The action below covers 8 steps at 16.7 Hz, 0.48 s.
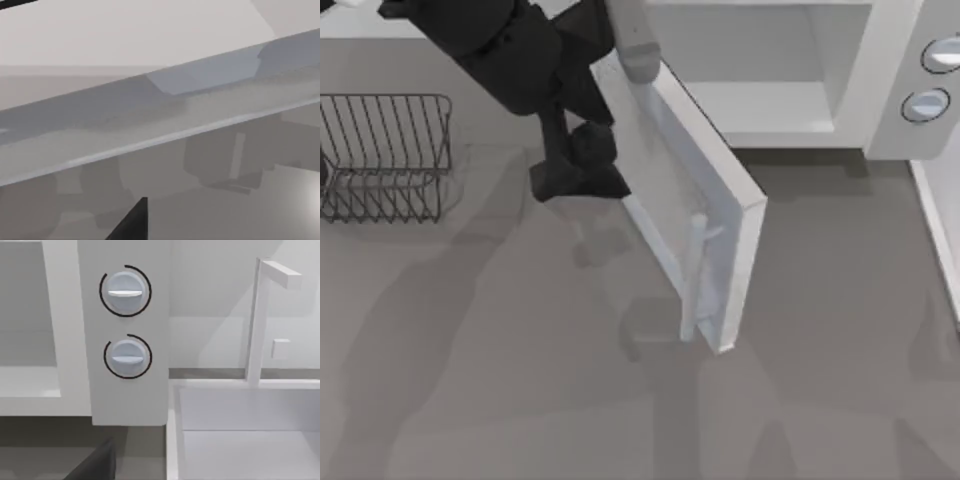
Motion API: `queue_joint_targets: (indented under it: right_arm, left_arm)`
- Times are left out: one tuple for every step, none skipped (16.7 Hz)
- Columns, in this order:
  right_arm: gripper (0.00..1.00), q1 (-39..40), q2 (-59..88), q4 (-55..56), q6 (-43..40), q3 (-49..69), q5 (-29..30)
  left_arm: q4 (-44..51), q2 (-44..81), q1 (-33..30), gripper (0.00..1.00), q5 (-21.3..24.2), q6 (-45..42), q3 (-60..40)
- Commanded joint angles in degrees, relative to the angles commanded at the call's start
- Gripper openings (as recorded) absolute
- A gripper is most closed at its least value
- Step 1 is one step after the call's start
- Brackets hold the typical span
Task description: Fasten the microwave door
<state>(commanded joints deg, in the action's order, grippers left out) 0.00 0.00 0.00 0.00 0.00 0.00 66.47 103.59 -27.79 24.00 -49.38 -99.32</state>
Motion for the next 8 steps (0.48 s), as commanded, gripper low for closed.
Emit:
queue_joint_targets:
  right_arm:
    - [1.00,0.0,0.0,0.0,0.0,0.0,0.0]
    - [1.00,0.0,0.0,0.0,0.0,0.0,0.0]
    - [1.00,0.0,0.0,0.0,0.0,0.0,0.0]
    - [1.00,0.0,0.0,0.0,0.0,0.0,0.0]
    - [1.00,0.0,0.0,0.0,0.0,0.0,0.0]
    - [1.00,0.0,0.0,0.0,0.0,0.0,0.0]
    - [1.00,0.0,0.0,0.0,0.0,0.0,0.0]
    - [1.00,0.0,0.0,0.0,0.0,0.0,0.0]
  left_arm:
    - [0.0,0.0,0.0,0.55,0.0,0.0,0.0]
    - [0.0,0.0,0.0,0.47,0.0,0.0,0.0]
    - [0.0,0.0,0.0,0.40,0.0,0.0,0.0]
    - [0.0,0.0,0.0,0.32,0.0,0.0,0.0]
    - [0.0,0.0,0.0,0.25,0.0,0.0,0.0]
    - [0.0,0.0,0.0,0.17,0.0,0.0,0.0]
    - [0.0,0.0,0.0,0.10,0.0,0.0,0.0]
    - [0.0,0.0,0.0,0.02,0.0,0.0,0.0]
